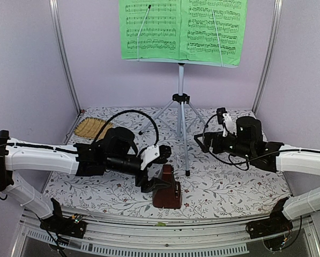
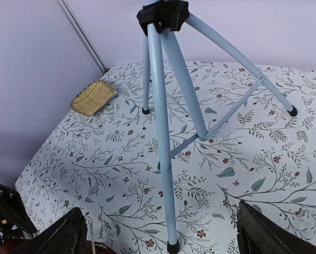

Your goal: Set up the instrument practice props

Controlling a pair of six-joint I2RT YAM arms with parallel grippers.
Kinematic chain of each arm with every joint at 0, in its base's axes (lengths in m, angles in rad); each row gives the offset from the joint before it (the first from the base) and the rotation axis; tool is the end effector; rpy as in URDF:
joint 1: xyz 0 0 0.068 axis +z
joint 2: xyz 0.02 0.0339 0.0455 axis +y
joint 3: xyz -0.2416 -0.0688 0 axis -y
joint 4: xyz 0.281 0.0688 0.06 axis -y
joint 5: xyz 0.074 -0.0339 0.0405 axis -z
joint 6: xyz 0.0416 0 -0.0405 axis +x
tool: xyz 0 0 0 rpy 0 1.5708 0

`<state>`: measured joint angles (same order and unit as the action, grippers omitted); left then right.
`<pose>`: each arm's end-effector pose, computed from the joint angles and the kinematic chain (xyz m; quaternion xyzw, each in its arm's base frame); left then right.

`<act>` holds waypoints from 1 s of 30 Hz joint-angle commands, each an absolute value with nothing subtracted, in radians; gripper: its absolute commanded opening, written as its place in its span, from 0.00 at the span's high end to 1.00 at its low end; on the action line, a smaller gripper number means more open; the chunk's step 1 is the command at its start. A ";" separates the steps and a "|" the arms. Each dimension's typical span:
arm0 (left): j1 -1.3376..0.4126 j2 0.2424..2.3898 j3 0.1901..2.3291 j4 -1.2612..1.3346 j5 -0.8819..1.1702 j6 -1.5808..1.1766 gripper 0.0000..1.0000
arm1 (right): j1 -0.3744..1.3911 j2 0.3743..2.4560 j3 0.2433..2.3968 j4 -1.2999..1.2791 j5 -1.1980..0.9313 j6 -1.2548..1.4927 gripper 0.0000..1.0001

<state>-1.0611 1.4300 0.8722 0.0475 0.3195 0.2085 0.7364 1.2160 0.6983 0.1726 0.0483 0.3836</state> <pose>0.1619 -0.3165 0.1994 0.5698 0.6381 -0.3314 0.3979 0.2375 0.2125 0.2140 -0.1298 0.8075 0.2887 0.4977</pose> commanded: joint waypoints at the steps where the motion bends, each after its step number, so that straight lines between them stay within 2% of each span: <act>1: -1.077 1.388 0.879 0.103 0.298 0.188 0.04 | 0.728 1.152 0.685 0.115 0.106 0.369 0.01; 10: -1.060 1.299 0.827 0.166 0.314 0.135 0.04 | 0.691 1.051 0.664 0.050 0.146 0.360 0.01; 17: -0.955 1.121 0.696 0.338 0.325 -0.081 0.04 | 0.567 0.961 0.616 0.021 0.119 0.365 0.01; 25: -0.842 0.958 0.599 0.346 0.091 -0.298 0.04 | 0.373 0.910 0.574 0.012 0.109 0.366 0.01; 30: -0.755 0.910 0.597 0.238 -0.061 -0.403 0.04 | 0.247 0.925 0.533 0.098 0.148 0.349 0.01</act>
